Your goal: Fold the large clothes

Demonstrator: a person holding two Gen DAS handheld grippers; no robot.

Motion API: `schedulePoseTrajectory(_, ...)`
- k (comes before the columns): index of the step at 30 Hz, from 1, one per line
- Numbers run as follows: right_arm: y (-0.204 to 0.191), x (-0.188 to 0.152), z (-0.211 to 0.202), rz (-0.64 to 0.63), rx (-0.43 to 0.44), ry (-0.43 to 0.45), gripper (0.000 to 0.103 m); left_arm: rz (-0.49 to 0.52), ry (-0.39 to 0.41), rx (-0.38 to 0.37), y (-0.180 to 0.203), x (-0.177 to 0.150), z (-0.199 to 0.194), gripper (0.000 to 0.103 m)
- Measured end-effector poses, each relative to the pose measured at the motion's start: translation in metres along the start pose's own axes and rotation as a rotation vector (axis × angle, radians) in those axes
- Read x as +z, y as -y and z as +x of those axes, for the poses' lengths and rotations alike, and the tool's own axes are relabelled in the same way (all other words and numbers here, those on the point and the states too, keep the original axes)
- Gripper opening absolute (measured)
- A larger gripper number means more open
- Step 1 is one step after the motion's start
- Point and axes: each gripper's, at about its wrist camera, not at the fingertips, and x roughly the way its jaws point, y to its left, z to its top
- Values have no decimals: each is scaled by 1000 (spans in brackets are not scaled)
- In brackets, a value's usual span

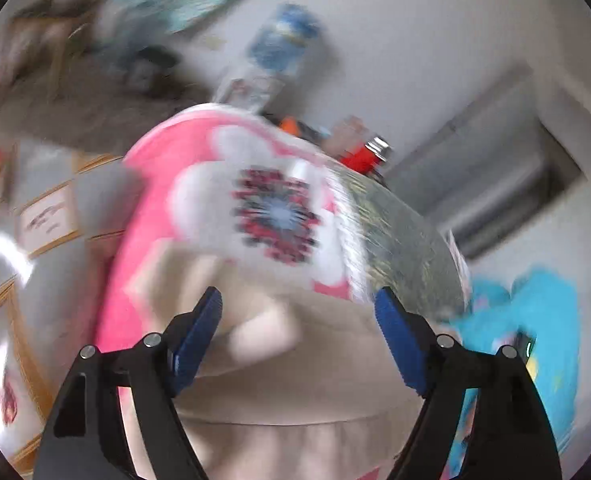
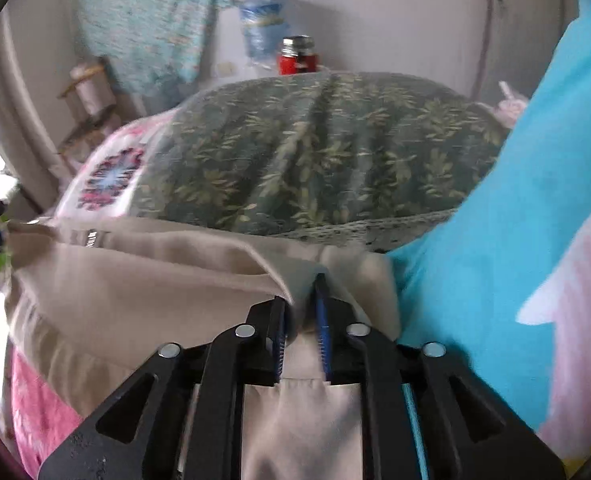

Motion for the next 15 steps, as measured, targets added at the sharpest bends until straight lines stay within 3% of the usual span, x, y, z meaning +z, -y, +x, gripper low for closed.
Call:
schedulePoseTrajectory(1,-1,0,-1,-16,35,-4,44,47,10,55,-3,-1,-3,76)
schedulePoseTrajectory(2,-4,0,-3,-30,63,-1,52,102,18,108,-1,-4,-6,76)
schedulePoseTrajectory(3,-7,1,-3,-44,61,-4,53,190,24,160,3,-8,-9,76)
schedulePoseTrajectory(7,-14,3,-3,-88,46,-1,53,438,32,222,28,-26,-8,75)
schedulePoseTrajectory(9,-11,5,4,-68,36,-16,11,514,23,320,38,-27,12,75)
schedulePoseTrajectory(10,-5,7,6,-40,34,-16,4,525,25,357,37,-26,20,71)
schedulePoseTrajectory(12,-5,8,-3,-28,-8,63,4,491,2,377,36,-26,37,35)
schedulePoseTrajectory(13,-9,7,-13,-50,-37,110,4,462,-6,369,31,-24,38,9)
schedulePoseTrajectory(15,-14,8,-40,-64,-61,211,4,427,83,361,32,-26,21,9)
